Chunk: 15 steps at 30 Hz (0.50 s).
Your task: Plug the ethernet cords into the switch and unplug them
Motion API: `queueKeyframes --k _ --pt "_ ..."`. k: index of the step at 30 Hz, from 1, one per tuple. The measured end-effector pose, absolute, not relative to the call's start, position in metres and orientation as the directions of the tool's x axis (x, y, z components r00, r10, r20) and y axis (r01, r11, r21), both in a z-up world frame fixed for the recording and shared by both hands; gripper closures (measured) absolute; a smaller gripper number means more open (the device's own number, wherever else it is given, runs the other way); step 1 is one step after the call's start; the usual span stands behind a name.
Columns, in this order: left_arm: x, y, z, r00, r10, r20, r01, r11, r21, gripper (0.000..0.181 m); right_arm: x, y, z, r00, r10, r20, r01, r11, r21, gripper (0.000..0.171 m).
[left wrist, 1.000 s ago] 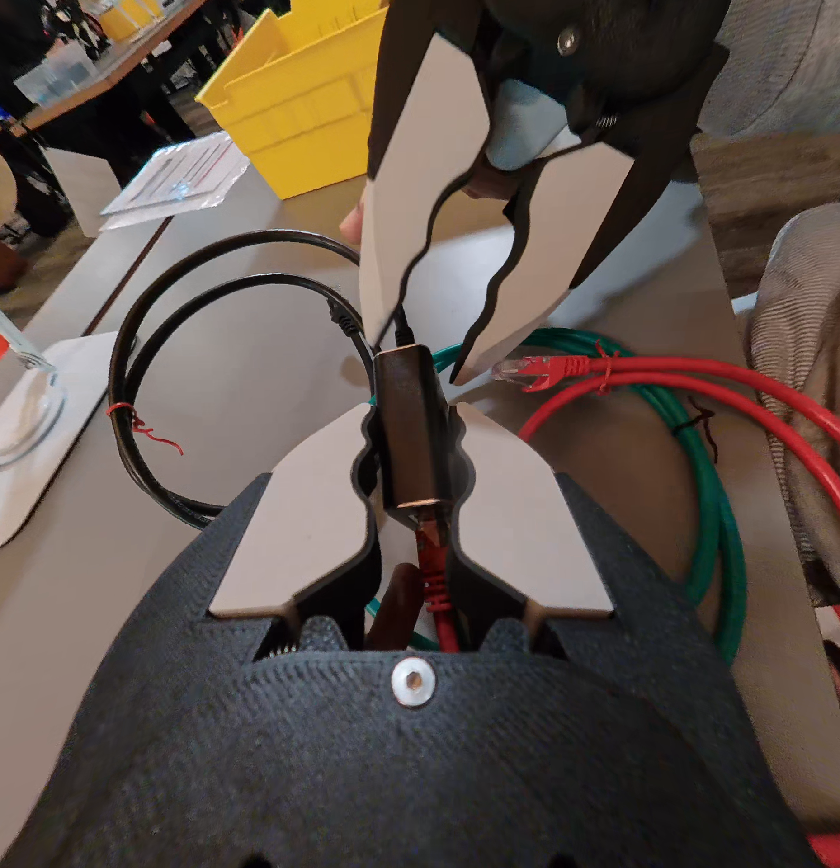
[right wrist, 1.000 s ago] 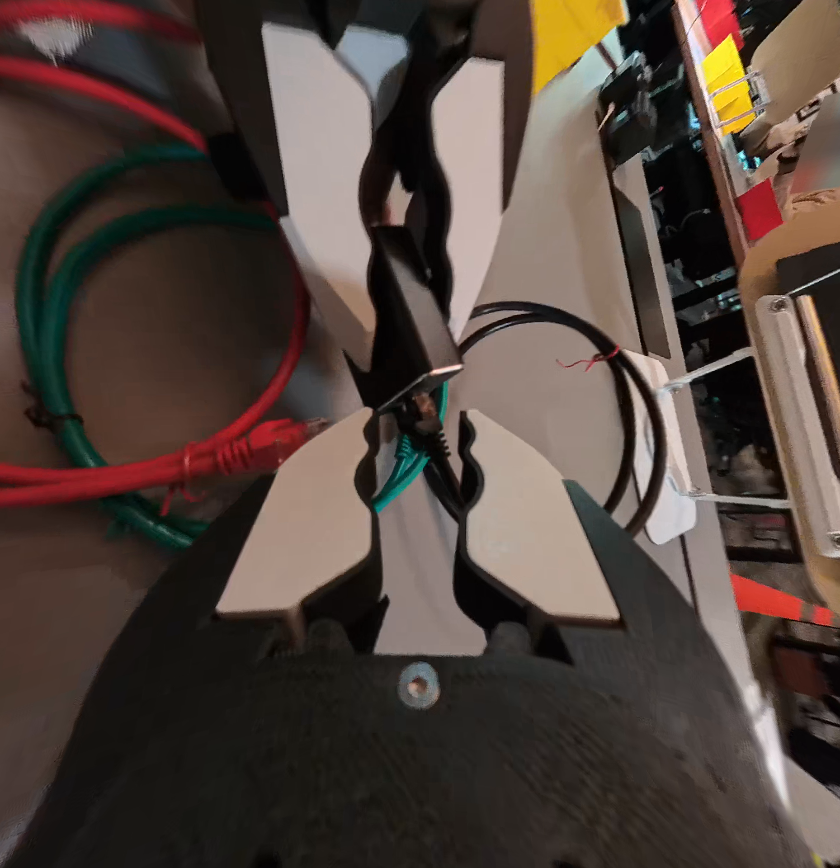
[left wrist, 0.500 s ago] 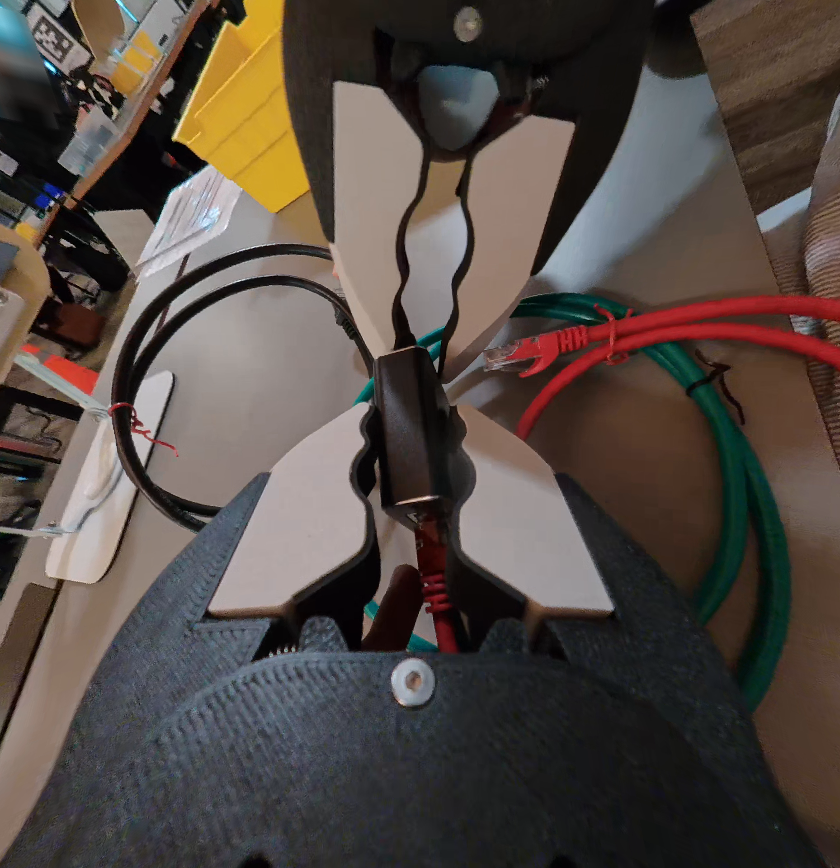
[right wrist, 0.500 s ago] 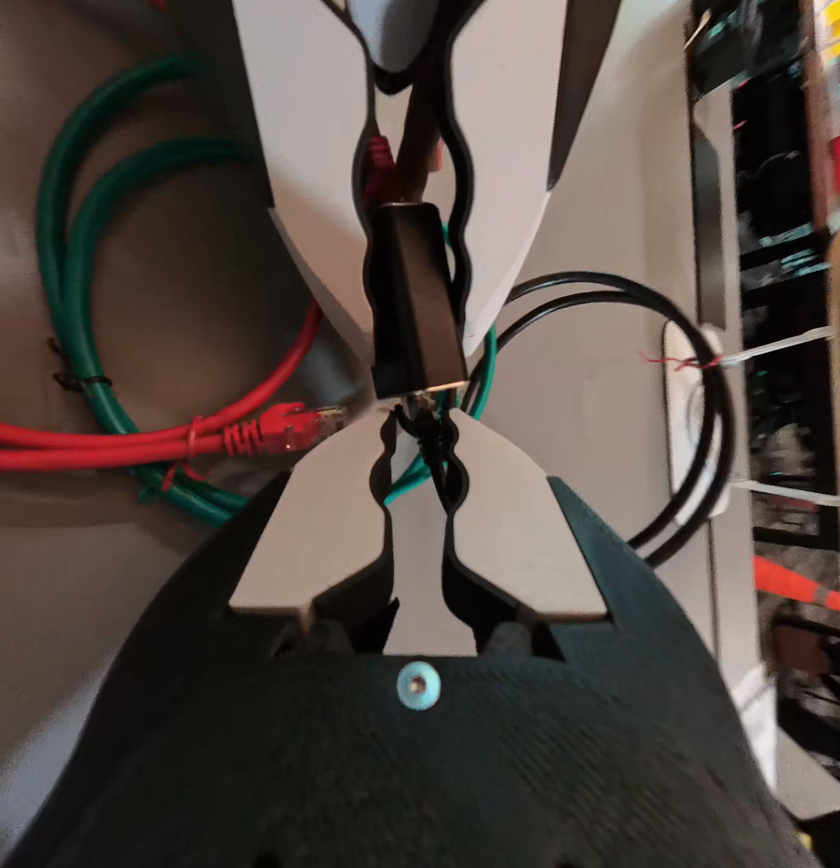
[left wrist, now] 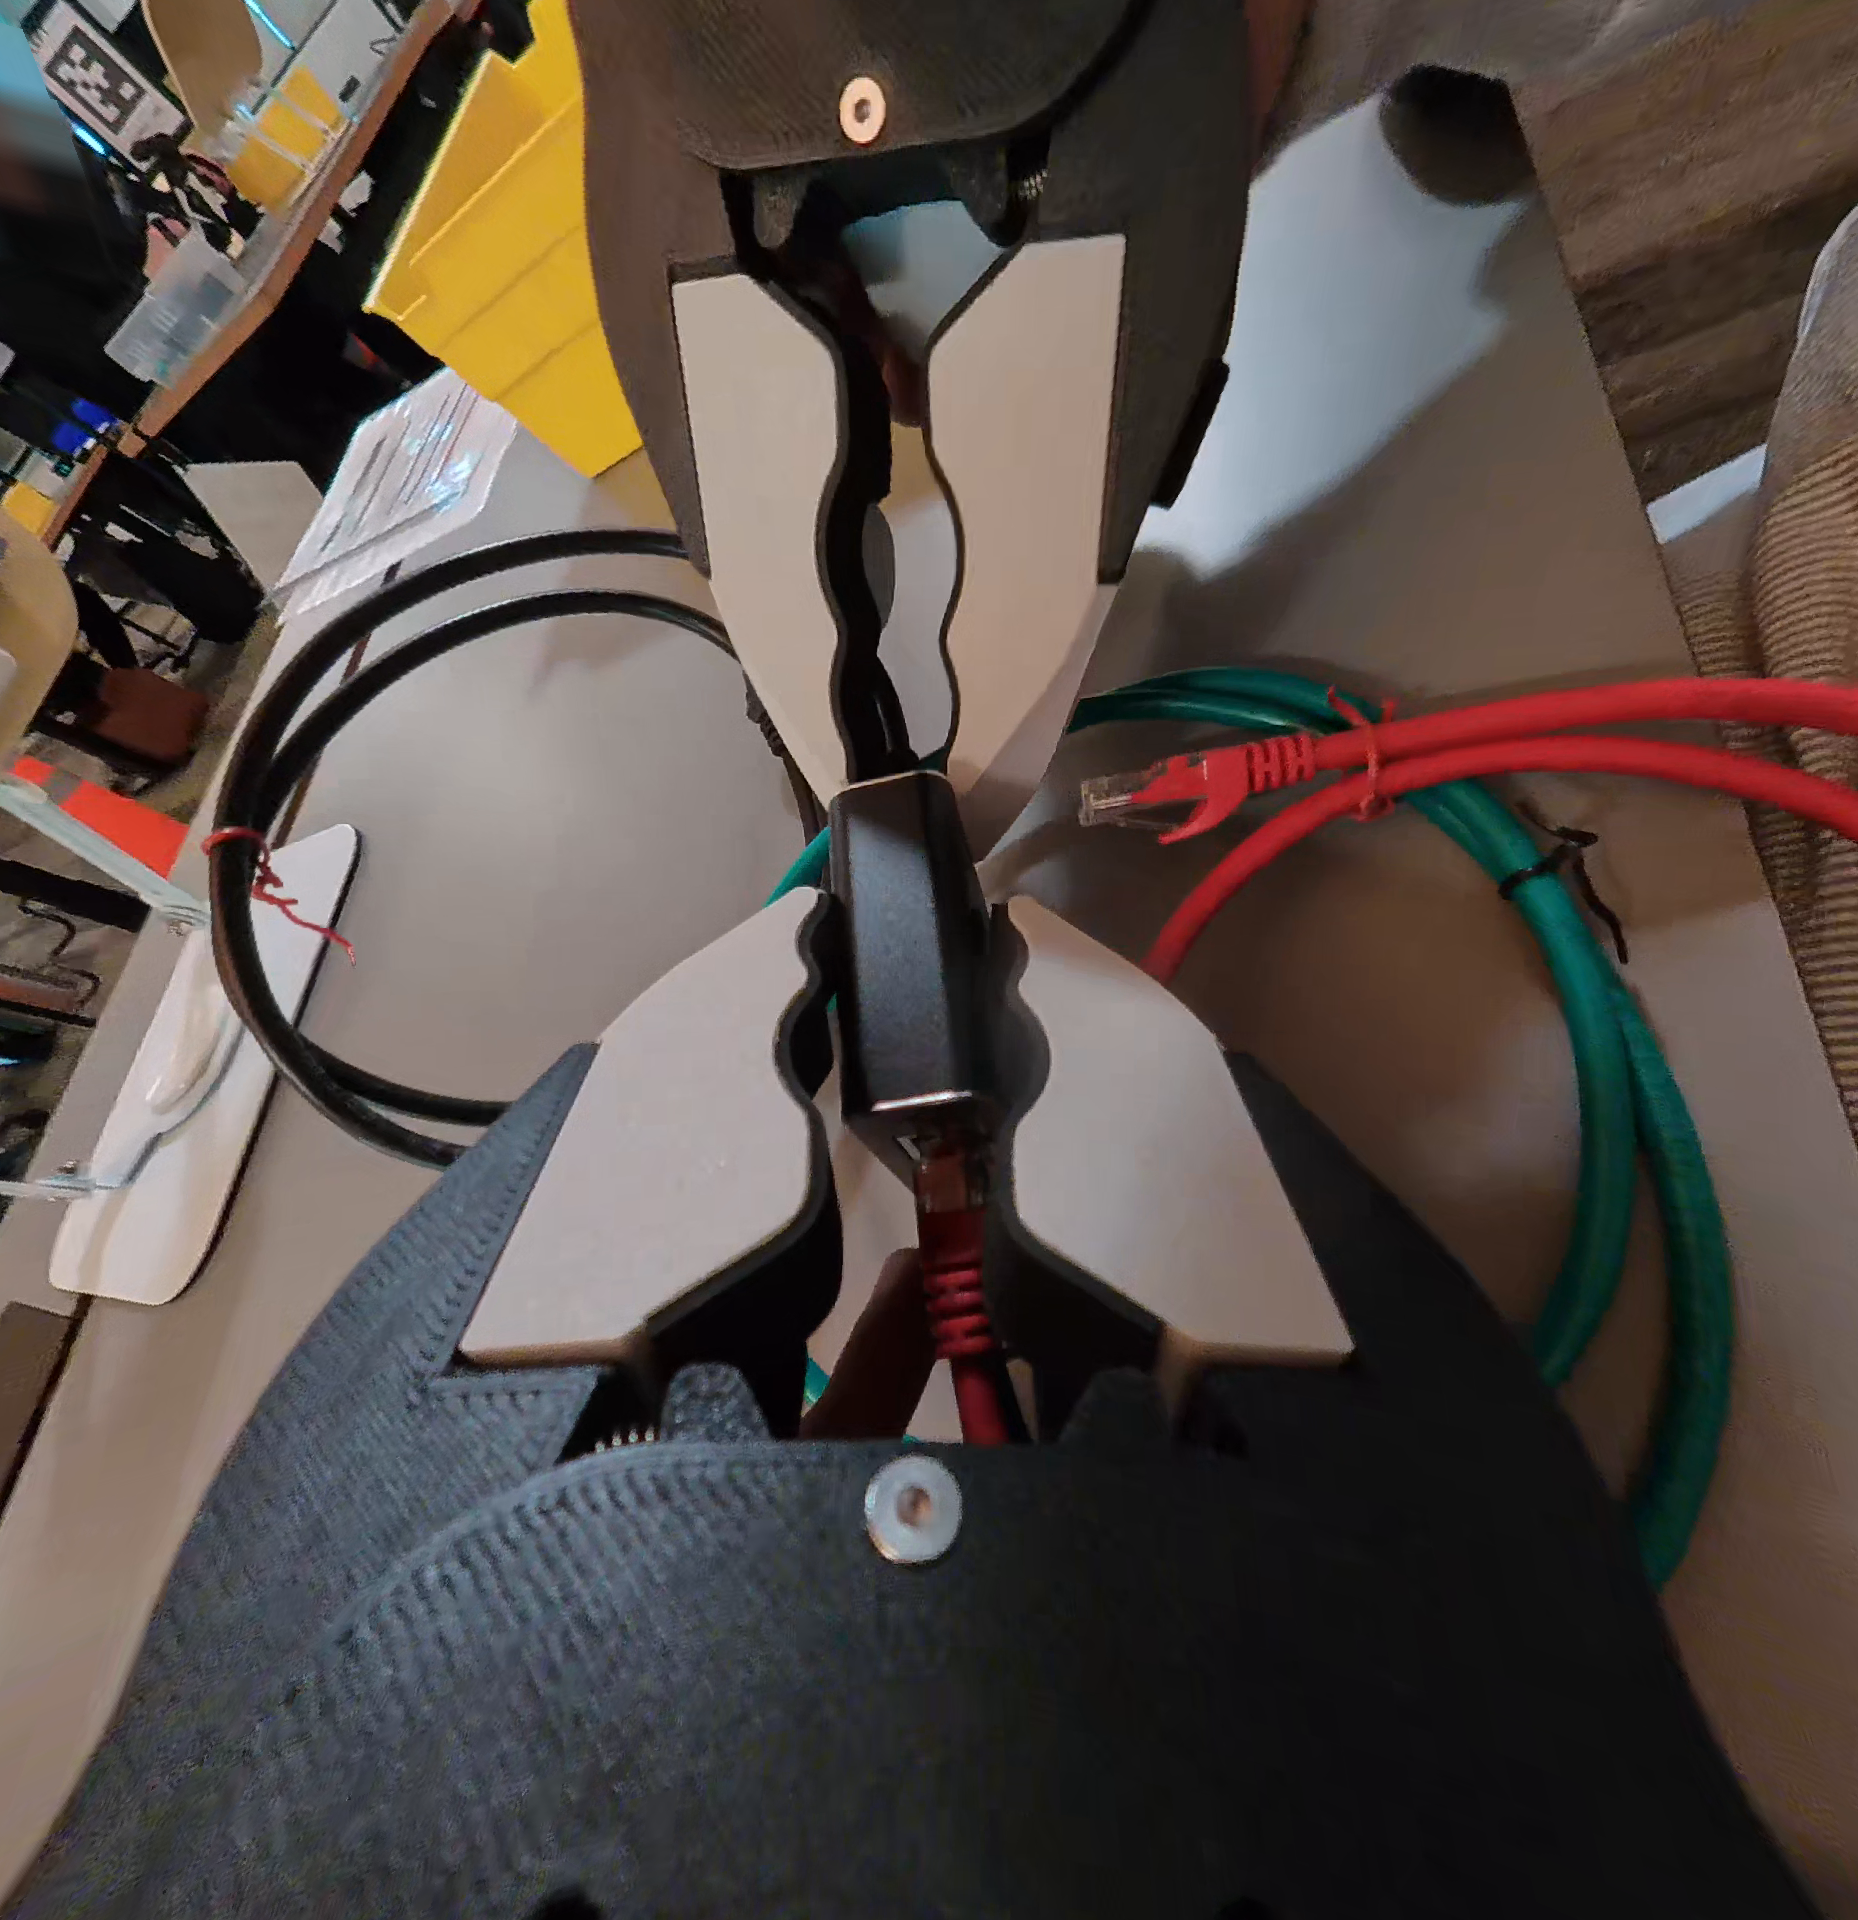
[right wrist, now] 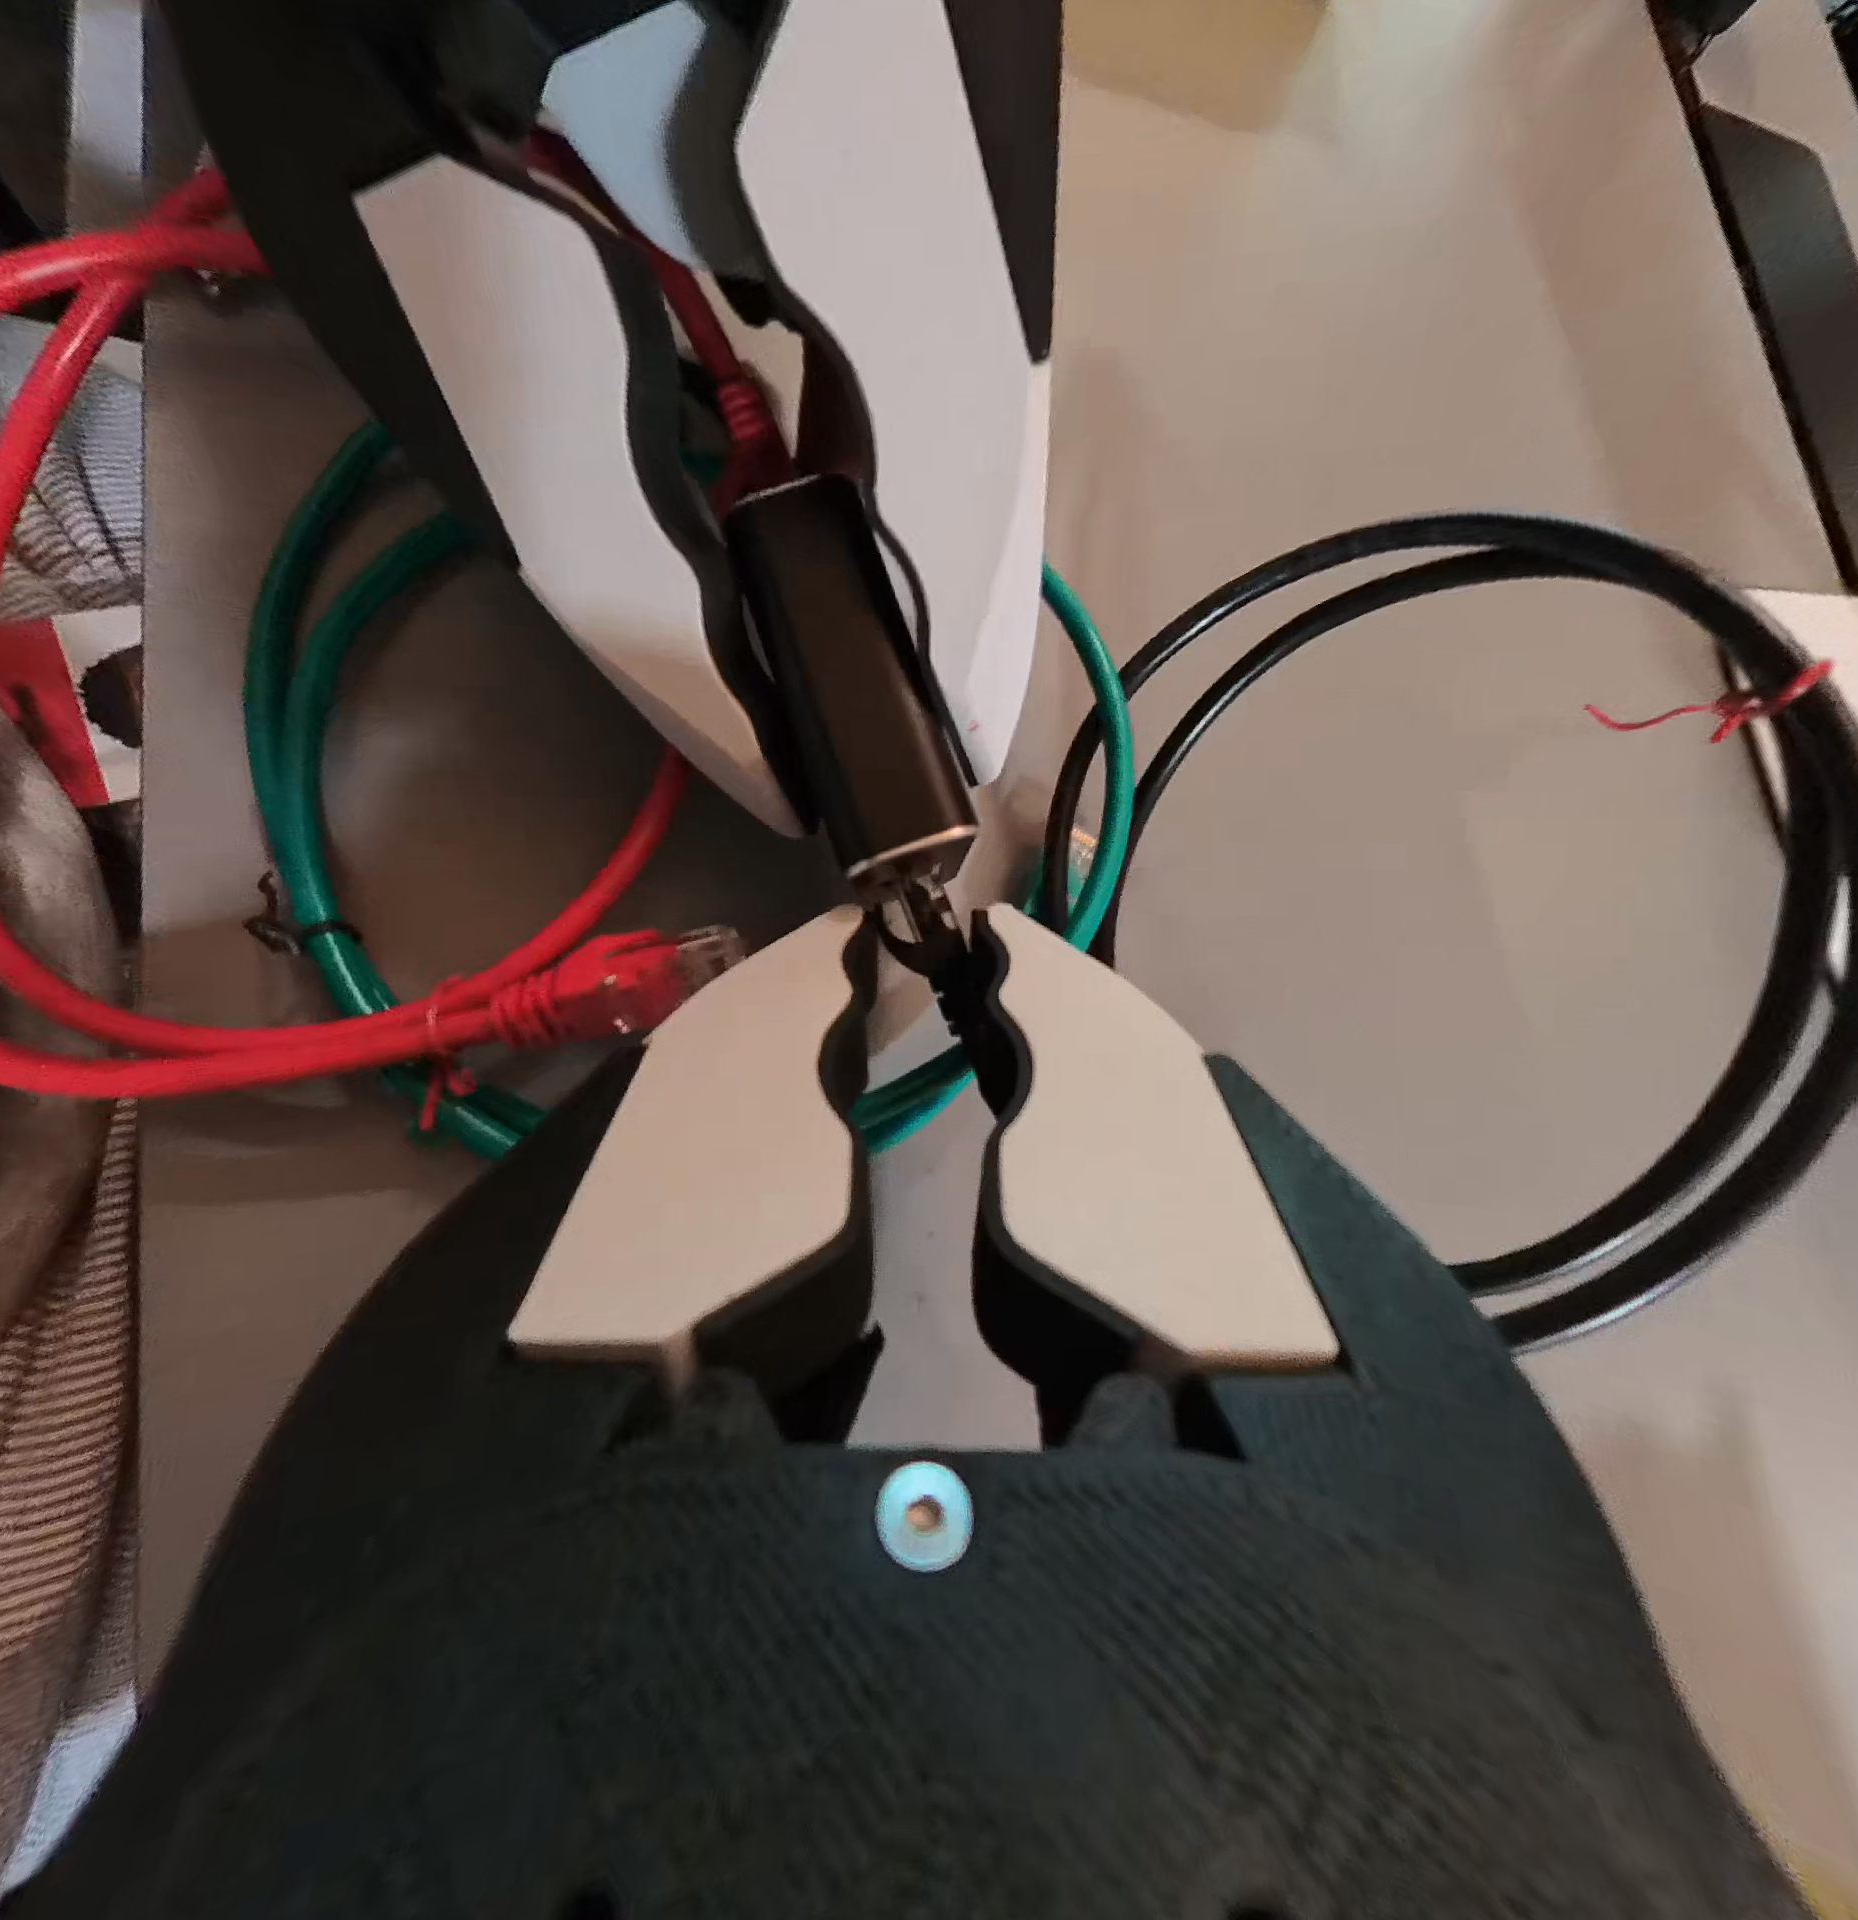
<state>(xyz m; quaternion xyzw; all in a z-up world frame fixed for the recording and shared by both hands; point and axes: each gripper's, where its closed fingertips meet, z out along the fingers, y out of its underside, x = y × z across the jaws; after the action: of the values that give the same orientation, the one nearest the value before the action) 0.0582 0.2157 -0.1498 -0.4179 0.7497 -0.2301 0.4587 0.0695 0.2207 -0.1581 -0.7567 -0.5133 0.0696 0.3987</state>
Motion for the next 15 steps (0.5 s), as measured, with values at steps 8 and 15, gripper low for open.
queueKeyframes --k 8,15 --pt "0.0580 0.2194 -0.1532 -0.218 -0.870 -0.443 -0.434 0.493 -0.754 0.155 0.0705 0.2250 -0.1625 0.515 0.818 0.258 0.698 -0.225 -0.680 0.156" --pt "0.0539 0.2215 -0.1470 -0.223 -0.906 -0.361 -0.422 0.423 -0.802 0.155 0.0681 0.2249 -0.1538 0.525 0.817 0.238 0.669 -0.223 -0.709 0.156"
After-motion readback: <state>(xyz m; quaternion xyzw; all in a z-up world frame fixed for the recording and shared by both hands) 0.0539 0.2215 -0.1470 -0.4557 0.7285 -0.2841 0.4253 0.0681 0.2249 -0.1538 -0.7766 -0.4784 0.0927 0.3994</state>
